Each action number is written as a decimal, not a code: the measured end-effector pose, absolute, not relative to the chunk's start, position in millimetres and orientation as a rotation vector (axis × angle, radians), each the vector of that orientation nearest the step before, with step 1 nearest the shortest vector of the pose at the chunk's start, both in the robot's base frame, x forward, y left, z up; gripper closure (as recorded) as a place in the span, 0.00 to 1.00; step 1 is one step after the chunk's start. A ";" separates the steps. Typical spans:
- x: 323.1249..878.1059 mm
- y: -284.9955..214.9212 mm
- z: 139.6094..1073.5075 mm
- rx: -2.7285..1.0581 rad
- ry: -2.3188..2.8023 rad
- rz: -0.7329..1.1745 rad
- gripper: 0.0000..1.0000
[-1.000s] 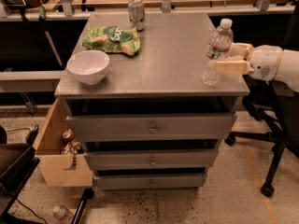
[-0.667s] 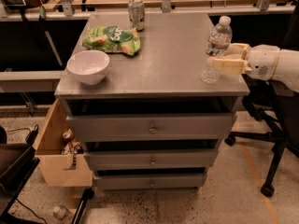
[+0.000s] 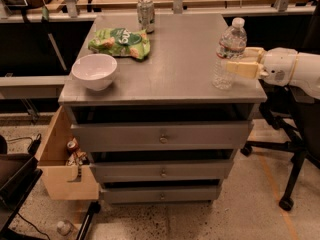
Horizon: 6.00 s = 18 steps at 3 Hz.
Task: Move water bottle near 7up can
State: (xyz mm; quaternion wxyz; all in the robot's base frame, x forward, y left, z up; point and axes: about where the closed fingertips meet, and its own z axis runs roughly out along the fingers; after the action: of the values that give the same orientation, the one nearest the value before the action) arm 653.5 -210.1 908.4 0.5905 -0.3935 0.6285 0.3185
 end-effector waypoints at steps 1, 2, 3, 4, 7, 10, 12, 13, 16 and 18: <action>654.8 -208.4 909.0 -0.915 1.459 0.746 1.00; 678.3 -204.4 925.0 -0.895 1.430 0.757 1.00; 733.5 -179.0 926.4 -0.871 1.452 0.833 1.00; 790.7 -140.6 904.9 -0.849 1.545 0.897 1.00; 820.2 -114.9 897.3 -0.832 1.609 0.910 1.00; 850.7 -140.9 969.7 -0.760 1.524 0.682 1.00; 904.2 -111.4 1025.7 -0.652 1.394 0.519 1.00; 904.3 -111.3 1025.7 -0.652 1.394 0.520 1.00; 956.5 -71.1 984.7 -0.455 1.383 0.442 1.00; 918.2 -63.6 938.7 -0.522 1.462 0.360 1.00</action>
Offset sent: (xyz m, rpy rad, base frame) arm 0.0958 0.0083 0.0666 0.1304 -0.0672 -0.0146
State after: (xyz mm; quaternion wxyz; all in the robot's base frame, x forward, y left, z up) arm 918.2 -63.6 938.7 0.6989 -0.2344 0.6561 0.1617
